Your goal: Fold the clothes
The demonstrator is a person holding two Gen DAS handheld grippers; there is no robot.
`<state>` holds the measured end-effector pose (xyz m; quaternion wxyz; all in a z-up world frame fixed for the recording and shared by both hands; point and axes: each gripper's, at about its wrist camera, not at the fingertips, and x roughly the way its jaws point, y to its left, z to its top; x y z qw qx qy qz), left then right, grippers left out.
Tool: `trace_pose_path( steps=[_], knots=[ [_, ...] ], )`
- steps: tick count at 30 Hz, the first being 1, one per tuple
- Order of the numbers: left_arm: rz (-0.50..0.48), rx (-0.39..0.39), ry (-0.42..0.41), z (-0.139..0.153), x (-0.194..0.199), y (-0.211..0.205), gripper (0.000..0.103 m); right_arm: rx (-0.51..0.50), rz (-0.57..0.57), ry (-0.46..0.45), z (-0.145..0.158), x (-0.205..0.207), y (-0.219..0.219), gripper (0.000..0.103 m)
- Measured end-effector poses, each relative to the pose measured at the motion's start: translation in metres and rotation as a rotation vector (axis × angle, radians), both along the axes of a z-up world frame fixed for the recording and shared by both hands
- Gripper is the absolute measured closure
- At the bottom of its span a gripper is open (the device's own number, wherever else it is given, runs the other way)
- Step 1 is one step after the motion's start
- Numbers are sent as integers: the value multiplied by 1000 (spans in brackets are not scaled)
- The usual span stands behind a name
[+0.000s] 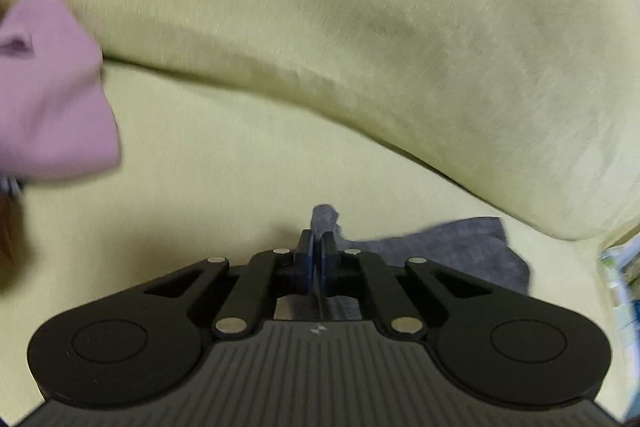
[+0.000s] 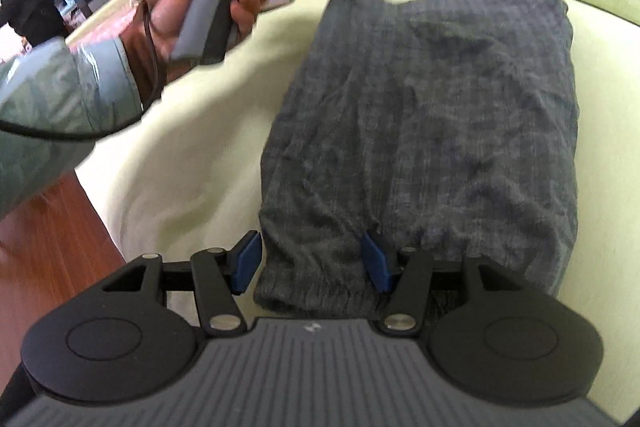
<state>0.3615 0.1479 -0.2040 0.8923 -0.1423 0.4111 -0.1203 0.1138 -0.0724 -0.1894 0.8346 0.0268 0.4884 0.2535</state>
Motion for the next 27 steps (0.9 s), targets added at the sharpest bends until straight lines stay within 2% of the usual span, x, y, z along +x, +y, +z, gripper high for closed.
trace_pose_path(
  steps=[2,4,9,11,13,14,17,19,20,23,27],
  knots=[
    [-13,77,38,-13,4,-8,103,-16,10,-6,-1,0,3,52],
    [-38,200,62,-31,2,-23,102,-34,27,-8,1,0,7,52],
    [-69,295,10,-20,-11,-35,102,17,4,-34,21,19,0,53],
    [-70,312,-2,-9,-13,-34,100,-4,5,-87,30,36,-1,59],
    [-69,320,-18,5,-20,-31,99,-84,-13,-140,34,65,-2,82],
    [-73,326,-20,9,-24,-30,99,-118,-41,-149,33,81,-6,86],
    [-85,350,-17,14,-30,-28,96,-186,-100,-179,29,111,-19,84],
    [-88,397,6,10,-29,-30,95,-236,-125,-204,25,126,-27,74],
    [-82,412,10,8,-27,-30,95,-270,-135,-211,23,136,-32,72],
    [-69,421,25,1,-11,-33,93,-272,-156,-208,19,152,-44,67],
    [-50,501,30,-3,5,-40,90,-284,-178,-190,14,166,-53,66]
  ],
)
